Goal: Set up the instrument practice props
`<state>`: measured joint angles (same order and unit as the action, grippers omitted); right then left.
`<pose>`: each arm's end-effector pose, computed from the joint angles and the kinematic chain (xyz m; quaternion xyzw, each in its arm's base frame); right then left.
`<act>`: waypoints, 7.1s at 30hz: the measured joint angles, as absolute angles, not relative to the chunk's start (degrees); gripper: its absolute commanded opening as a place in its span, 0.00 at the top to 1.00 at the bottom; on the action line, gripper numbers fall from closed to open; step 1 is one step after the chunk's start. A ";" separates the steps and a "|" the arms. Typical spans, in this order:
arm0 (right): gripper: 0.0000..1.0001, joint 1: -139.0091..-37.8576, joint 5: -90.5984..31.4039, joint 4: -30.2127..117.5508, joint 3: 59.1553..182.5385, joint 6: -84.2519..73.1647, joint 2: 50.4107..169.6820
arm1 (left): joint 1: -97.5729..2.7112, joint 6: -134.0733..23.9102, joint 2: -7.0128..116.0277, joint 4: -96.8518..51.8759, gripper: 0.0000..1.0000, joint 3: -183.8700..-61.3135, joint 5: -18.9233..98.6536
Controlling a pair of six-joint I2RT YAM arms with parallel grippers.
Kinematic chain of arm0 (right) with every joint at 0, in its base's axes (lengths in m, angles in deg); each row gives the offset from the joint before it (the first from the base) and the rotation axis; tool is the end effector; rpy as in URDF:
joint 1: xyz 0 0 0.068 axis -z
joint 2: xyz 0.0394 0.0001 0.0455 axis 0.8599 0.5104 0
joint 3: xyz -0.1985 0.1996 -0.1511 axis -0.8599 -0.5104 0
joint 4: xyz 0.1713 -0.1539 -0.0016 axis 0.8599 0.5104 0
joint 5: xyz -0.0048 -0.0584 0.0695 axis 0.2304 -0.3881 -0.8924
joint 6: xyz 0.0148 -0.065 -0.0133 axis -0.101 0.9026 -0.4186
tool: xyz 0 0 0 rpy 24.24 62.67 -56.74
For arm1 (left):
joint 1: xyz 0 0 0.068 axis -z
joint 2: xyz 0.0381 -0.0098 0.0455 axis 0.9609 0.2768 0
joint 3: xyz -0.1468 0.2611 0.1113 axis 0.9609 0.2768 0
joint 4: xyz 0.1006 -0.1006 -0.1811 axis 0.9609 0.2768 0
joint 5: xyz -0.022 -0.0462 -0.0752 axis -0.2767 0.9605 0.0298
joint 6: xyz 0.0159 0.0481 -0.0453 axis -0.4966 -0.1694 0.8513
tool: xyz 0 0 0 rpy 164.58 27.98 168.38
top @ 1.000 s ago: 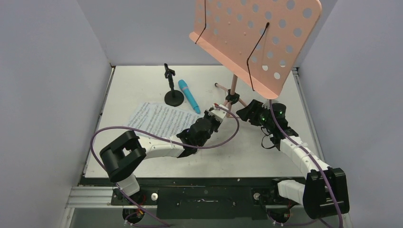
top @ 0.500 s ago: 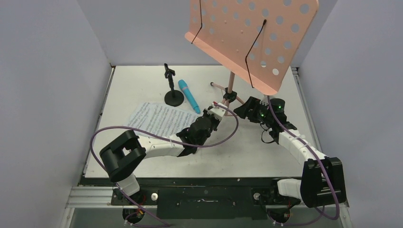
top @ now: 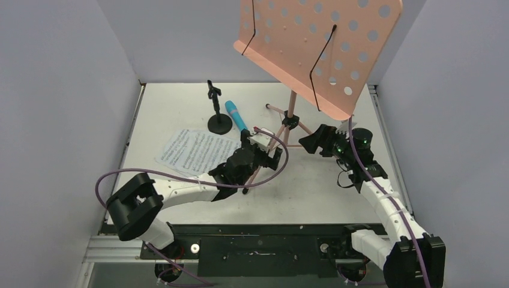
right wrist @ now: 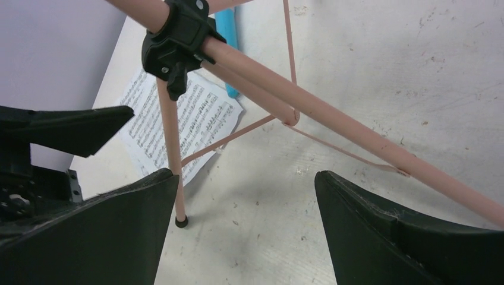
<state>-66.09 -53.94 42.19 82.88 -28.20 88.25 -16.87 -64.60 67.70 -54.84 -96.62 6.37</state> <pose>0.1871 0.0513 0.3169 0.0021 0.8063 0.3854 0.4487 0.1996 -0.2653 0.3102 0.2128 0.7192 -0.1727 0.6385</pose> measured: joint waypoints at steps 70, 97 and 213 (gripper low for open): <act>0.10 -66.03 -36.92 49.77 106.64 -31.37 68.62 | -39.52 -43.31 33.69 -15.76 0.01 -92.88 24.77; 0.10 -66.05 -25.86 49.97 106.60 -28.97 72.28 | -39.52 -43.26 38.04 -16.79 0.00 -92.77 29.08; 0.10 -65.83 -39.34 28.07 77.62 -28.95 103.25 | -18.27 -44.16 75.83 -32.77 1.00 -101.32 25.23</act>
<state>-65.83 -39.34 28.07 77.62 -28.95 103.25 -18.27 -44.16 75.83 -32.77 -101.32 25.23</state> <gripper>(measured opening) 0.898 0.179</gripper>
